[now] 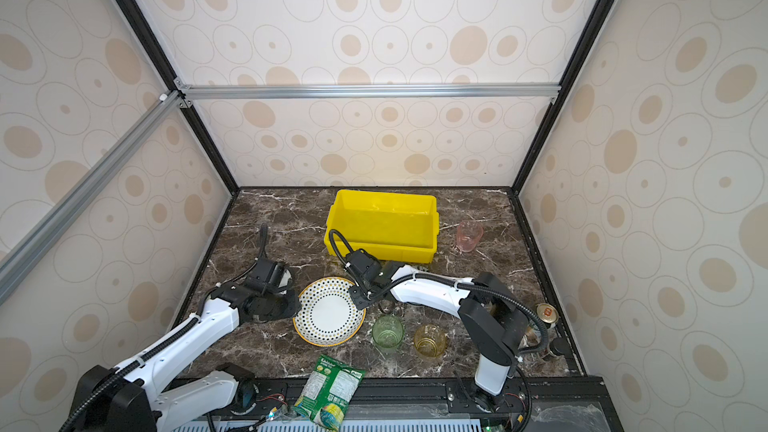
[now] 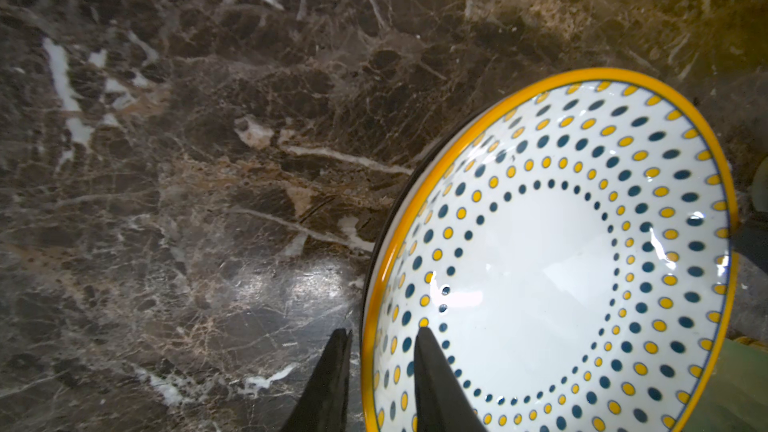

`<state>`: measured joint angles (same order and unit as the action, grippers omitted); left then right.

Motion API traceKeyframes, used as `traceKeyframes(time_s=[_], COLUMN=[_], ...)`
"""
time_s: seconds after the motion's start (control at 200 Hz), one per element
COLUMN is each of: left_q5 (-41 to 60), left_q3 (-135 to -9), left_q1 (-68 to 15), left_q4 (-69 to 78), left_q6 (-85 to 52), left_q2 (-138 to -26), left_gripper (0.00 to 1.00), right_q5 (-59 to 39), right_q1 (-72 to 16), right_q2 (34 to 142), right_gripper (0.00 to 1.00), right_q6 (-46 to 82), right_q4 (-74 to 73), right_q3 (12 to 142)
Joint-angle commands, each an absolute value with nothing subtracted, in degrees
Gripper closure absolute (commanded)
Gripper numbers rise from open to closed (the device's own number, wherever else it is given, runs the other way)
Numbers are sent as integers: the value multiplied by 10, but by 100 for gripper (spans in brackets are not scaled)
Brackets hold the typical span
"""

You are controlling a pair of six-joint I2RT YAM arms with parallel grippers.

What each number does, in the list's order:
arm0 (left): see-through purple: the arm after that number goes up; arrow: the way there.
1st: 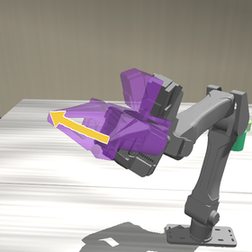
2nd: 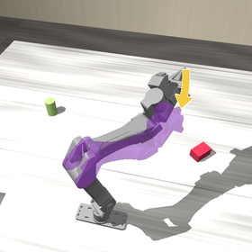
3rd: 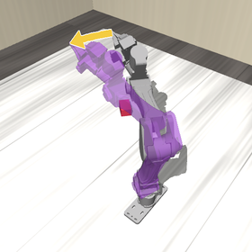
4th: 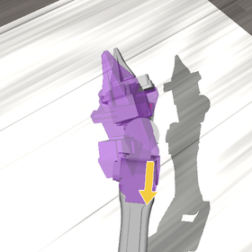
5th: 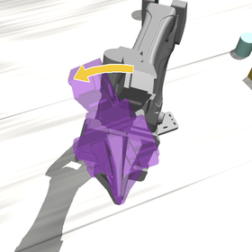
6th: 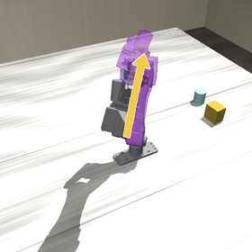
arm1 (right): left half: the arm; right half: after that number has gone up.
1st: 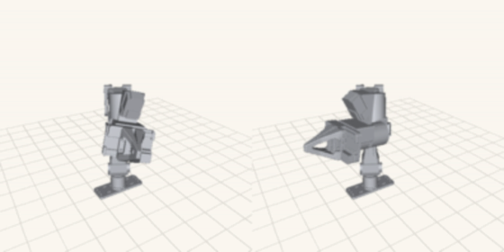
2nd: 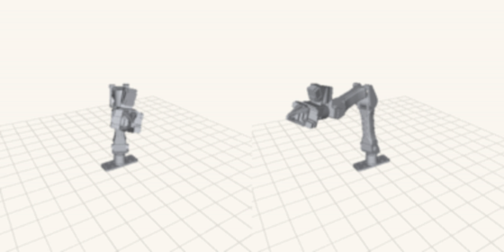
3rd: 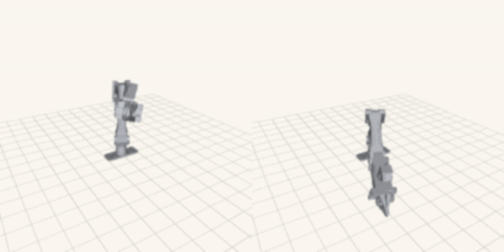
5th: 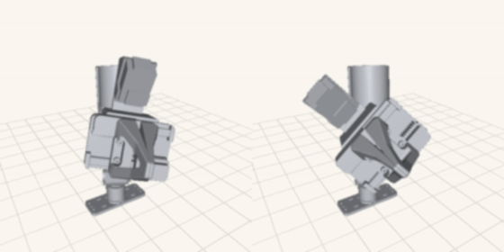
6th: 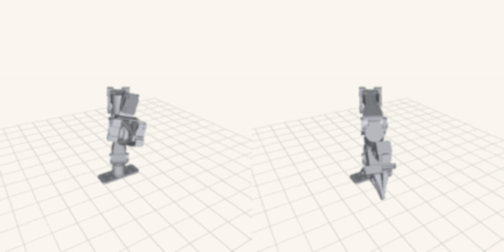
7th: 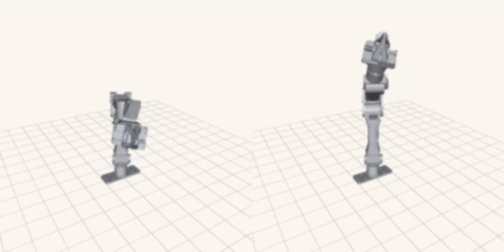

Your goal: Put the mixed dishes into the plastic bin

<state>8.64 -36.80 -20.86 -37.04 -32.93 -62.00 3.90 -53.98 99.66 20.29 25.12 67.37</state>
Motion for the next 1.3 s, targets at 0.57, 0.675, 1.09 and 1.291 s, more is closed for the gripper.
traceKeyframes(time_s=[0.57, 0.675, 1.09, 1.291], left_q5=[99, 91, 90, 91], left_q3=[-389, -393, -385, -382], left_q1=[-206, -205, -205, -205], left_q4=[-388, -392, -386, -384], left_q6=[-329, -328, -328, -326], left_q2=[-629, -628, -618, -613], left_gripper=[72, 72, 72, 72], right_q5=[-43, -43, 43, 63], right_q1=[-544, -544, -544, -544], right_q2=[1038, 1035, 960, 984], right_gripper=[94, 96, 75, 73], right_q6=[213, 216, 199, 198], right_q4=[209, 207, 250, 262], right_q3=[657, 652, 669, 670])
